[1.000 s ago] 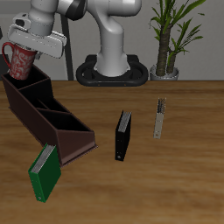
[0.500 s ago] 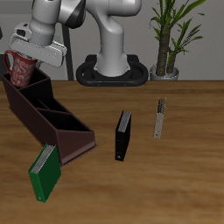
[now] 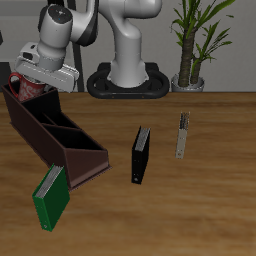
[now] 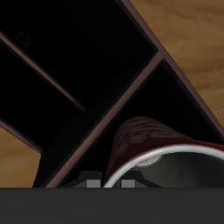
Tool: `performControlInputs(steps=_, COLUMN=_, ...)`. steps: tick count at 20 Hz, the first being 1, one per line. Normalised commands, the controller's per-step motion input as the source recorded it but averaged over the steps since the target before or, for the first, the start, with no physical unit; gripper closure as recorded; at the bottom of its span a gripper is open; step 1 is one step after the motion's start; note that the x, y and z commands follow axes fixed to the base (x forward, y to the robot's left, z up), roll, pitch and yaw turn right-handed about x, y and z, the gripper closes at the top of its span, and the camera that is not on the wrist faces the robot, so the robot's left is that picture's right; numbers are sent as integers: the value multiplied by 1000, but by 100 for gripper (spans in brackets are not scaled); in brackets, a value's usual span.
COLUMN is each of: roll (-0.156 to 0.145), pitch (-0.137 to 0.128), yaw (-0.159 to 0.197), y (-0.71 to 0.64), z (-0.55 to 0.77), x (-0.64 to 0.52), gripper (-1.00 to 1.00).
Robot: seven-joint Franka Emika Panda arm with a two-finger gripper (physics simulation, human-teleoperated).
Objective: Place the red mug into the right desk caddy's right compartment
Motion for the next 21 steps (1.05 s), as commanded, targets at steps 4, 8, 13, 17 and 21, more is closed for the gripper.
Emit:
performControlInputs(steps=4, roll=-5, pitch=92, yaw=-30, y=75, z=-374, x=123, gripper=100)
performControlInputs(steps=8, roll=-15, pitch=32, yaw=-10, y=-17, z=-81, x=40, gripper=-100)
performControlInputs(steps=13, roll=-14, pitch=-3, yaw=-10, y=0, z=54, x=10, gripper=-100)
performControlInputs(steps=17, roll=5, pitch=-17, yaw=0, y=100, z=102, x=-29, gripper=-100)
performControlInputs(steps=21, roll=20, pitch=-11, yaw=20, y=112, z=80, x=37, gripper=-100)
